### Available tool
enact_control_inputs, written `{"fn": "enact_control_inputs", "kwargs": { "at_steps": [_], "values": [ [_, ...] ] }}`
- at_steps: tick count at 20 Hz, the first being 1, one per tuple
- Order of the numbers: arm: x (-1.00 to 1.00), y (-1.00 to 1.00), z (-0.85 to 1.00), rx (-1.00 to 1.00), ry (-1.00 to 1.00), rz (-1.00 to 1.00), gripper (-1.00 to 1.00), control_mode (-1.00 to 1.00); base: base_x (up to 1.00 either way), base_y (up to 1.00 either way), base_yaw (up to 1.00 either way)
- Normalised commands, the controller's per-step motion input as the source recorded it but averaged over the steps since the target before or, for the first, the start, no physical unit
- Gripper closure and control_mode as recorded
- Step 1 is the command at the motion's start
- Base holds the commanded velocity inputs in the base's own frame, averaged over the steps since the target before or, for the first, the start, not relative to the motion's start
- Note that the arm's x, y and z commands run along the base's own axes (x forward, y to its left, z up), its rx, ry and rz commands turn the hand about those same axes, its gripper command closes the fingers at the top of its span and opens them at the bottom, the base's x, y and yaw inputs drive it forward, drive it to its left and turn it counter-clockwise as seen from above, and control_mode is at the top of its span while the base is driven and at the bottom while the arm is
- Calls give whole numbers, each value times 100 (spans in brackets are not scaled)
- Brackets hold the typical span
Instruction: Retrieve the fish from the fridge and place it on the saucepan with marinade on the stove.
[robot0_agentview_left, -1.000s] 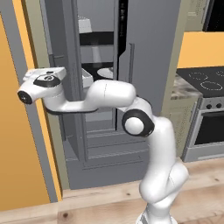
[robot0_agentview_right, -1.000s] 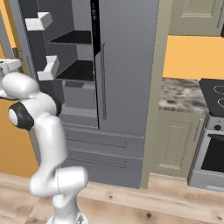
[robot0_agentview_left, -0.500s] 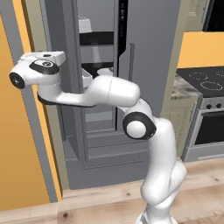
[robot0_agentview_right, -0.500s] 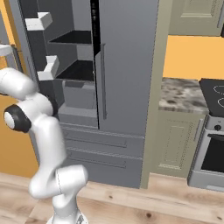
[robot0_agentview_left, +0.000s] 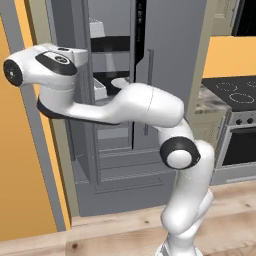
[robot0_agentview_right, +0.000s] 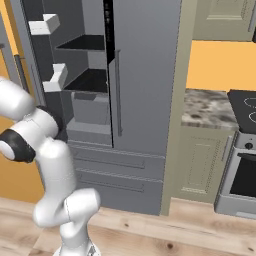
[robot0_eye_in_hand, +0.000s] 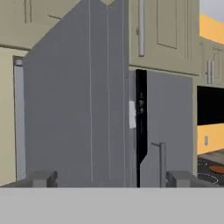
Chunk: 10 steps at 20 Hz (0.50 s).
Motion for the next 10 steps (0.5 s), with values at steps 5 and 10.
{"fn": "enact_control_inputs", "kwargs": {
  "at_steps": [5, 10],
  "values": [
    [-88, -100, 26, 13, 5, 0, -100, -100, 0, 0, 0],
    [-20, -100, 10, 13, 3, 9, -100, -100, 0, 0, 0]
  ]
}}
